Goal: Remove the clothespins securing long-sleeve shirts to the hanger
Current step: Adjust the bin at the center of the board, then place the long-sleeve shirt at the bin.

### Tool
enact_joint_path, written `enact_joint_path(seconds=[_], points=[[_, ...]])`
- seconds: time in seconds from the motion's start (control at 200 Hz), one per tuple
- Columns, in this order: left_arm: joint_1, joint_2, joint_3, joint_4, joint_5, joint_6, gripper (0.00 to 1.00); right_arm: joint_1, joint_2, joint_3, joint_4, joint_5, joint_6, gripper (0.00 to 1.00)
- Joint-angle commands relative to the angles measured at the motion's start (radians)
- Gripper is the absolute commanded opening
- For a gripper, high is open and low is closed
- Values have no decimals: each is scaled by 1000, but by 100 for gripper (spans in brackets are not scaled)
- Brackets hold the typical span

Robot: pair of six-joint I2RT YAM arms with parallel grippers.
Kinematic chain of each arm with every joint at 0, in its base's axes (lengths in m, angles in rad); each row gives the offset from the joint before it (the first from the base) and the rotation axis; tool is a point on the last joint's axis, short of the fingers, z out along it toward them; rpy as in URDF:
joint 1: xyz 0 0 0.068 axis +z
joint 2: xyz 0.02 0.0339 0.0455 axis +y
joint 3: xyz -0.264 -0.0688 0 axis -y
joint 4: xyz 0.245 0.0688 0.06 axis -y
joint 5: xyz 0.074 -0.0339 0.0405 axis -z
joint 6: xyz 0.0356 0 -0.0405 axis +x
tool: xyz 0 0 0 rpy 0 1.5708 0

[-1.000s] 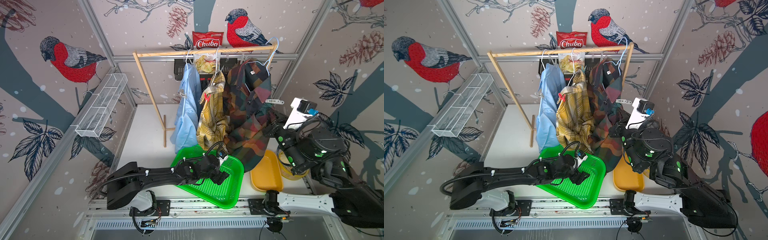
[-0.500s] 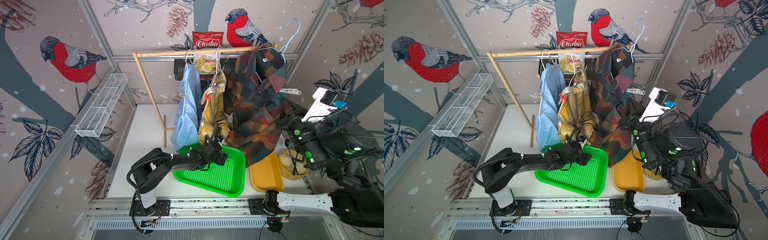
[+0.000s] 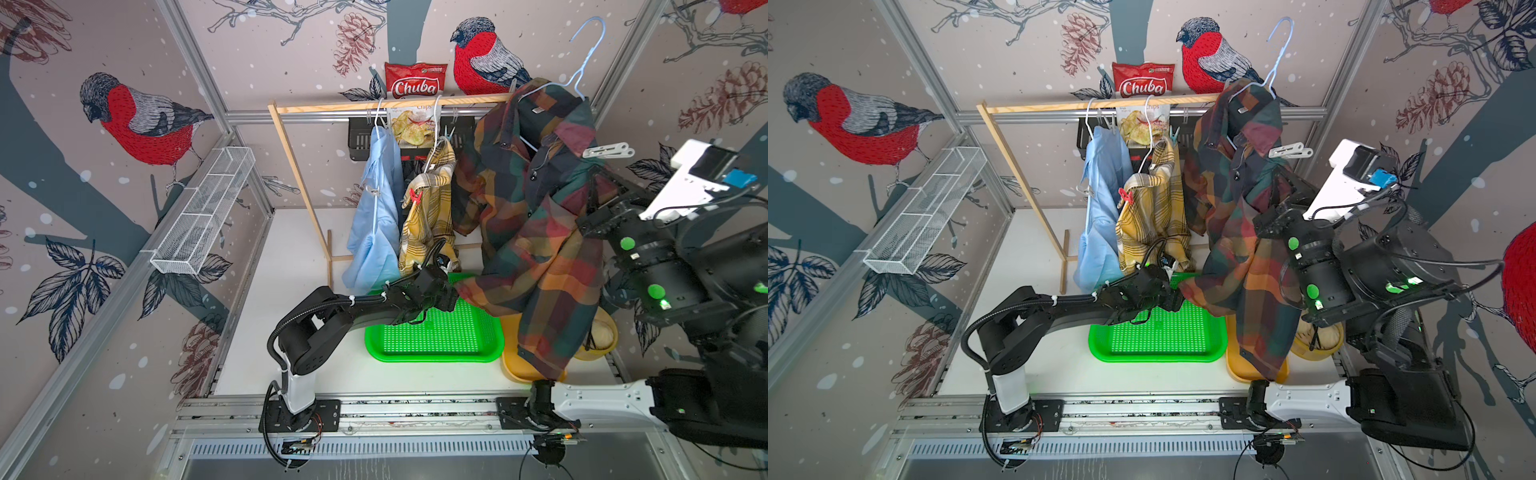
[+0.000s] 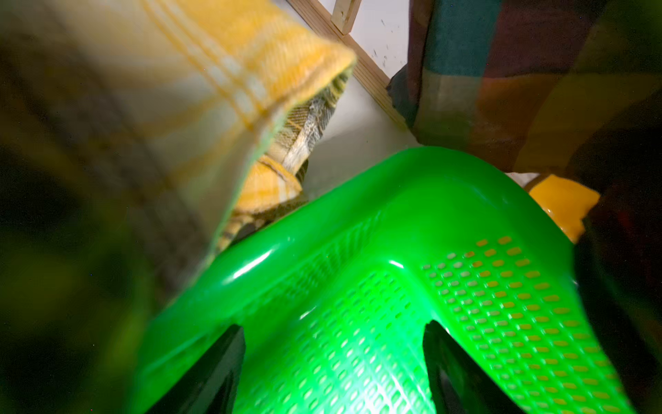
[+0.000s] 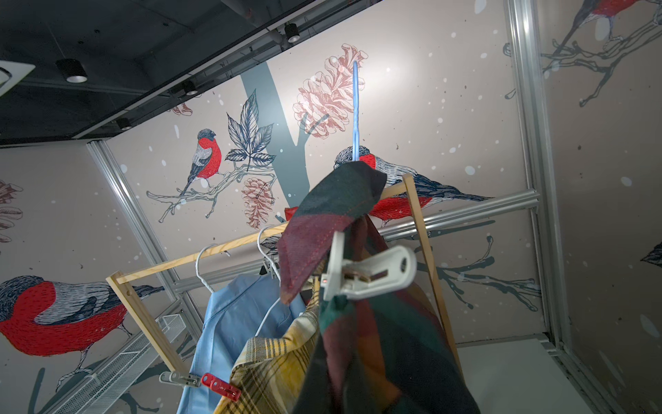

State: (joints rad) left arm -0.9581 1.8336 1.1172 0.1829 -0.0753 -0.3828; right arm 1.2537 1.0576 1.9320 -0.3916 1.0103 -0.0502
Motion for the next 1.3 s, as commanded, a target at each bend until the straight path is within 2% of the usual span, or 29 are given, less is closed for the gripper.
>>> enact_joint_path(seconds=[0.0,0.125,0.305,0.43,0.515,0.605,0.795,0.916,1.296], points=[[-42,-96,-22,-34,-3,66,79,1,20,57,101,-75,-62,0],[-90,-239,-79,-98,-26,104,81,3,53,134,96,-115,-83,0],[-88,-423,-161,-165,-76,107,83,4,44,171,85,-178,-70,0],[-80,-482,-170,-214,-139,112,84,4,15,168,42,-244,-33,0],[-56,-507,-161,-229,-137,115,85,4,-20,131,24,-254,-4,0],[-25,-521,-153,-230,-133,110,85,3,-69,50,20,-232,26,0],[-18,-506,-125,-229,-145,127,85,3,-146,-92,-3,-182,84,0],[-18,-466,-54,-246,-127,125,85,3,-190,-167,1,-149,112,0],[2,-453,6,-271,-131,107,86,2,-300,-236,-85,-176,221,0]])
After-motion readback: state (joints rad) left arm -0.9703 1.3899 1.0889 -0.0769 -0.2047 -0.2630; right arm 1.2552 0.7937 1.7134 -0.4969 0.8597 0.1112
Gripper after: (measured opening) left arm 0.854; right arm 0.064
